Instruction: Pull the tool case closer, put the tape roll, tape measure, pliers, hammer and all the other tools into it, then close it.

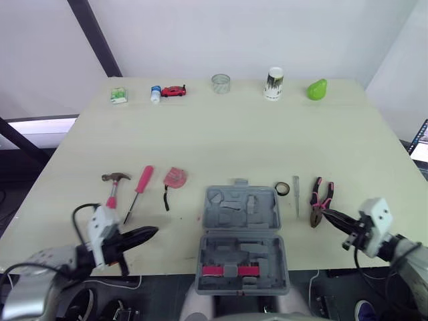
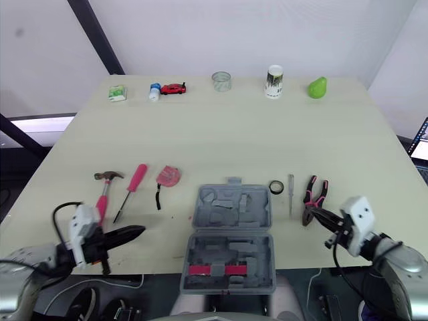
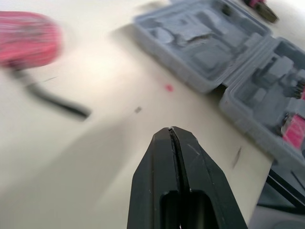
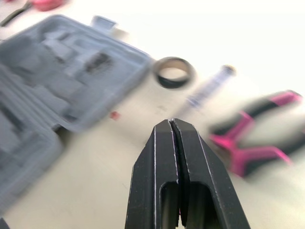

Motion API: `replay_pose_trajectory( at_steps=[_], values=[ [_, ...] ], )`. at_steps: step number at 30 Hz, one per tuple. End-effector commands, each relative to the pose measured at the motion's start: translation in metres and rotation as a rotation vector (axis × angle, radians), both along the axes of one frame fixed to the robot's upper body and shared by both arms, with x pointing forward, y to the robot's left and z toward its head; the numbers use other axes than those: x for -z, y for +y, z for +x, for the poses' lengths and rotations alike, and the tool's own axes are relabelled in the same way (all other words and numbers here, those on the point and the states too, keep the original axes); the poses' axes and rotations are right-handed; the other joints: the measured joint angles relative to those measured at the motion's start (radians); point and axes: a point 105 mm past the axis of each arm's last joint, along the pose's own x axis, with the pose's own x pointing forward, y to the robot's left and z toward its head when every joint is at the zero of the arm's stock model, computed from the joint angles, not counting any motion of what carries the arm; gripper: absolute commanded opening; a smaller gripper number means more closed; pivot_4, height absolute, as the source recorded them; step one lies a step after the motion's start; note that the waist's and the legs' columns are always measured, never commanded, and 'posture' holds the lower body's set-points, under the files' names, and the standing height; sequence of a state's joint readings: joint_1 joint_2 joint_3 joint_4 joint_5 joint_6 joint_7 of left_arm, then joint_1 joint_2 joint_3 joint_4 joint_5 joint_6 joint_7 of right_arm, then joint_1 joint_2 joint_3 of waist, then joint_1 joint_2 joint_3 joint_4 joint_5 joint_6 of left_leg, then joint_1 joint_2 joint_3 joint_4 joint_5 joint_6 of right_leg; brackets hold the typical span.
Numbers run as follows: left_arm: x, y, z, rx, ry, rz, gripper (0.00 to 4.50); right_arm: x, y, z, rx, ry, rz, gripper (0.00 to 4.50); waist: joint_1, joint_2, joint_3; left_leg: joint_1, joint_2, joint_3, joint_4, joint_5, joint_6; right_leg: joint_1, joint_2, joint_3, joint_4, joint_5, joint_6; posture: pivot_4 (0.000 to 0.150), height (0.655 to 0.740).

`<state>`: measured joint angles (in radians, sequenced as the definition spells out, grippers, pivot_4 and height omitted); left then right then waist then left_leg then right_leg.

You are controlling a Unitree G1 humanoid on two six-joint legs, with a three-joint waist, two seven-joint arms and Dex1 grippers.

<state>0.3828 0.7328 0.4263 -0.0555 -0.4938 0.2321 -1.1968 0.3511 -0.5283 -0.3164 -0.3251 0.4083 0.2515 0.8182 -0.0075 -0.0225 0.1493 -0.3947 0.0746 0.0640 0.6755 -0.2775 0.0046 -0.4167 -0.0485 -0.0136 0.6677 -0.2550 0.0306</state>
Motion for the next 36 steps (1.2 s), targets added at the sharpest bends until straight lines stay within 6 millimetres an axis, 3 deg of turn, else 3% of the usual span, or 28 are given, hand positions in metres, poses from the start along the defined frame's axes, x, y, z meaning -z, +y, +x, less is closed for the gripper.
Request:
replay_pose_trajectory(
  at_steps=[1, 2, 4, 8, 9, 12, 17, 25, 30, 36],
  values=[
    [-0.010, 0.028, -0.019, -0.110, -0.036, -0.003, 0.00, -0.006, -0.031, -0.016, 0.093, -0.066, -0.017, 0.26, 0.000, 0.000, 0.000, 0.000, 0.000, 0.000, 0.000, 0.000, 0.000, 0.000, 0.000, 0.000, 0.000, 0.000, 0.000, 0.150, 0.7400],
    [-0.006, 0.051, -0.029, -0.199, -0.027, 0.026, 0.00, 0.000, -0.042, -0.027, 0.123, -0.050, -0.024, 0.56, 0.000, 0.000, 0.000, 0.001, 0.000, 0.000, 0.000, 0.000, 0.000, 0.001, 0.000, 0.000, -0.001, 0.000, 0.000, 0.150, 0.7400],
    [0.000, 0.079, -0.048, -0.308, -0.019, 0.092, 0.53, 0.008, -0.059, -0.045, 0.165, -0.020, -0.027, 1.27, 0.000, -0.001, -0.002, 0.002, 0.000, 0.000, -0.001, 0.000, 0.000, 0.001, 0.000, 0.000, -0.001, -0.002, -0.002, 0.150, 0.7400],
    [-0.004, 0.101, -0.054, -0.468, -0.068, 0.060, 1.91, 0.010, -0.081, -0.060, 0.219, 0.001, -0.002, 2.90, -0.001, -0.002, -0.002, 0.004, 0.000, 0.001, -0.004, 0.000, 0.000, 0.003, 0.000, 0.001, -0.004, -0.004, -0.001, 0.150, 0.7400],
    [-0.001, 0.108, -0.058, -0.498, -0.068, 0.070, 2.42, 0.010, -0.088, -0.064, 0.243, 0.005, 0.004, 3.50, -0.001, -0.003, -0.003, 0.008, 0.000, 0.003, -0.004, 0.000, 0.000, 0.005, -0.001, 0.002, -0.004, -0.004, 0.000, 0.150, 0.7400],
    [0.005, 0.115, -0.068, -0.537, -0.050, 0.091, 3.35, 0.012, -0.103, -0.076, 0.277, 0.029, -0.002, 4.44, -0.001, -0.006, -0.006, 0.013, 0.001, 0.006, -0.005, 0.000, 0.000, 0.007, -0.002, 0.003, -0.004, -0.005, 0.000, 0.150, 0.7400],
    [0.005, 0.112, -0.067, -0.546, -0.072, 0.073, 4.43, 0.009, -0.101, -0.079, 0.271, 0.040, 0.010, 4.50, -0.001, -0.008, -0.008, 0.013, 0.001, 0.008, -0.008, -0.001, 0.000, 0.007, -0.002, 0.005, -0.005, -0.004, -0.002, 0.150, 0.7400],
    [-0.004, 0.088, -0.048, -0.450, -0.131, 0.024, 4.43, -0.009, -0.064, -0.049, 0.112, 0.078, 0.001, 4.50, -0.002, -0.007, -0.009, 0.014, 0.003, 0.007, -0.007, -0.001, 0.000, 0.006, -0.002, 0.006, -0.005, -0.003, -0.003, 0.150, 0.7400],
    [-0.023, 0.047, -0.023, -0.248, -0.188, -0.019, 4.43, -0.031, -0.028, -0.014, -0.062, 0.073, -0.125, 4.50, 0.000, -0.008, -0.009, 0.013, 0.002, 0.008, -0.007, -0.001, 0.000, 0.007, -0.002, 0.006, -0.005, -0.002, -0.004, 0.150, 0.7400],
    [-0.038, 0.003, -0.007, -0.024, -0.234, -0.049, 4.43, -0.039, 0.004, 0.023, -0.266, 0.100, -0.321, 4.50, -0.002, -0.008, -0.008, 0.012, 0.001, 0.008, -0.007, 0.000, 0.000, 0.007, -0.001, 0.006, -0.005, -0.002, -0.005, 0.150, 0.7400]
  ],
)
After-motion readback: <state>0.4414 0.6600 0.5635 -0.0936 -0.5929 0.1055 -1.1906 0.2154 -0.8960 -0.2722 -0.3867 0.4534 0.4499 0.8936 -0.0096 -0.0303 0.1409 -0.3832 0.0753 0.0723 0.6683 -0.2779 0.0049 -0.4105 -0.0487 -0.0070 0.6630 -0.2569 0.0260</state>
